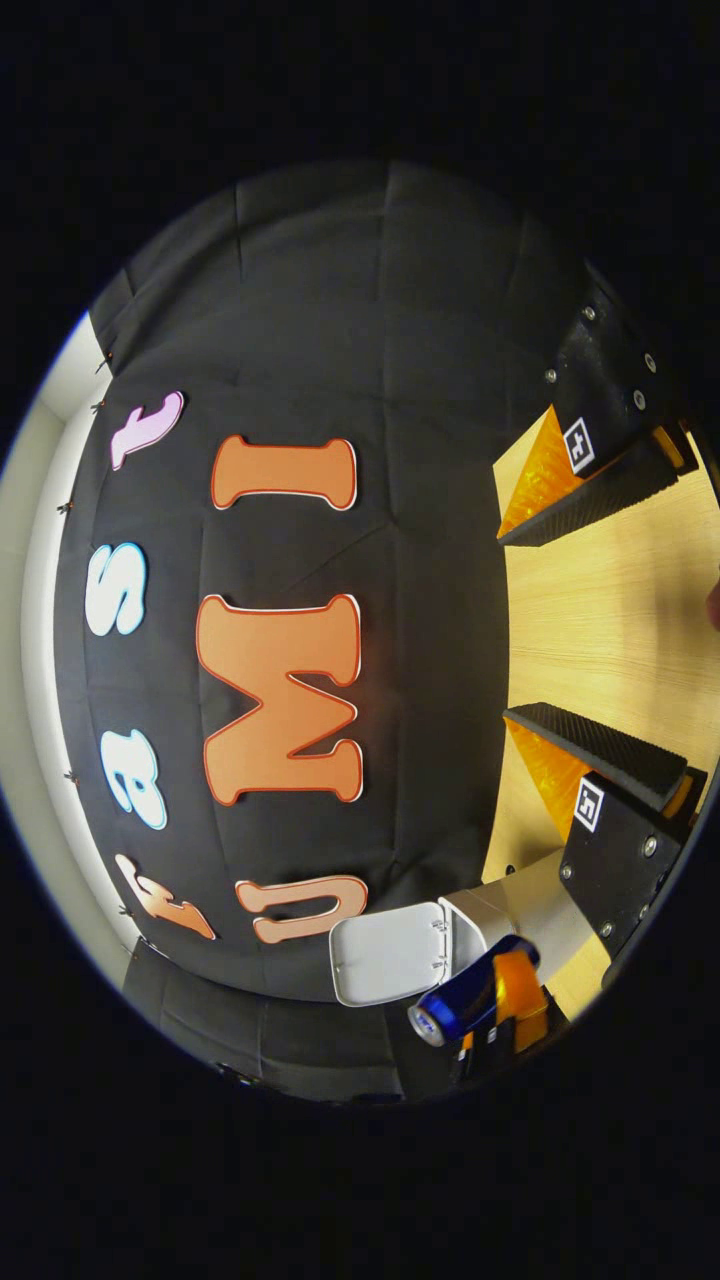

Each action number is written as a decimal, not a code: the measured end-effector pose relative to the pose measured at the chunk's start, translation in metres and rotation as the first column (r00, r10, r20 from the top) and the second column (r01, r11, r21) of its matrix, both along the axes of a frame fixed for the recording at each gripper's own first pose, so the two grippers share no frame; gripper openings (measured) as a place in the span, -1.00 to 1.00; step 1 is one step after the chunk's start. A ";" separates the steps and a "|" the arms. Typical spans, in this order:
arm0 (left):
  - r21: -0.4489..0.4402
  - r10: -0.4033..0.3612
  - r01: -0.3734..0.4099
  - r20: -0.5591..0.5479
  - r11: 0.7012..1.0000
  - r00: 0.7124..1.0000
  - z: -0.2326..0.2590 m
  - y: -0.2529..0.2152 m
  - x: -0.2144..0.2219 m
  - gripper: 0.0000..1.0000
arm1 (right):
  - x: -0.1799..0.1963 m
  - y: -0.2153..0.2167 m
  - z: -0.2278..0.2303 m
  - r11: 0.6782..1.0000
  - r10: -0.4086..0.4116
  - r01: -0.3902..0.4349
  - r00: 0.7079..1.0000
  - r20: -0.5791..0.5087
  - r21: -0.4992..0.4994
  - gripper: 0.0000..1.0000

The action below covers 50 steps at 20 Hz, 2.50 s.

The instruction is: Press the lid of the desktop garbage bin to open it, pick up the crumpled paper on the desktop and throw it into the bin, then pick up the pop can on the desktop and drop it into the bin, and finally close the garbage bin lid.

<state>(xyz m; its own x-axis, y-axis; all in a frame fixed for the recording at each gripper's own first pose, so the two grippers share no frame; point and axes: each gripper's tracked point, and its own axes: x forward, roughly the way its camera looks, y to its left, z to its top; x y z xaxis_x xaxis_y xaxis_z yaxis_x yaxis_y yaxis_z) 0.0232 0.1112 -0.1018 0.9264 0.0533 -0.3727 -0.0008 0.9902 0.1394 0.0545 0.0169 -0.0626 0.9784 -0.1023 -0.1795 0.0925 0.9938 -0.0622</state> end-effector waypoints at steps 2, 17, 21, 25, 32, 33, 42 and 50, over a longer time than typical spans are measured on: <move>0.006 0.022 -0.022 0.022 1.000 1.000 0.016 0.019 0.004 0.60 | 0.003 0.010 -0.002 1.000 0.008 -0.008 1.000 -0.003 0.003 0.87; 0.073 0.122 -0.129 0.101 0.989 0.987 0.033 0.139 0.086 0.60 | 0.006 0.034 -0.004 0.999 0.004 -0.005 1.000 -0.014 -0.043 0.88; 0.076 0.143 -0.150 0.091 0.986 0.986 0.018 0.157 0.103 0.60 | 0.002 0.026 -0.006 0.999 -0.017 0.016 1.000 -0.020 -0.050 0.88; 0.080 0.164 -0.170 0.081 0.982 0.983 0.007 0.170 0.114 0.61 | 0.001 0.017 -0.006 0.998 -0.040 0.039 0.999 -0.024 -0.050 0.88; 0.080 0.184 -0.191 0.090 0.978 0.979 0.006 0.174 0.116 0.78 | 0.001 0.013 -0.009 0.998 -0.043 0.041 0.999 -0.029 -0.048 0.88; 0.084 0.178 -0.187 0.105 0.979 0.978 0.013 0.172 0.116 0.79 | 0.001 0.013 -0.010 0.998 -0.041 0.039 0.999 -0.030 -0.045 0.88; 0.041 0.194 -0.212 0.266 0.976 0.944 0.116 0.172 0.133 0.78 | -0.001 0.009 -0.009 0.999 -0.032 0.031 0.999 -0.030 -0.033 0.87; -0.032 0.239 -0.243 0.337 0.970 0.911 0.198 0.202 0.185 0.79 | -0.005 0.006 -0.006 0.999 -0.036 0.035 0.999 -0.021 -0.025 0.88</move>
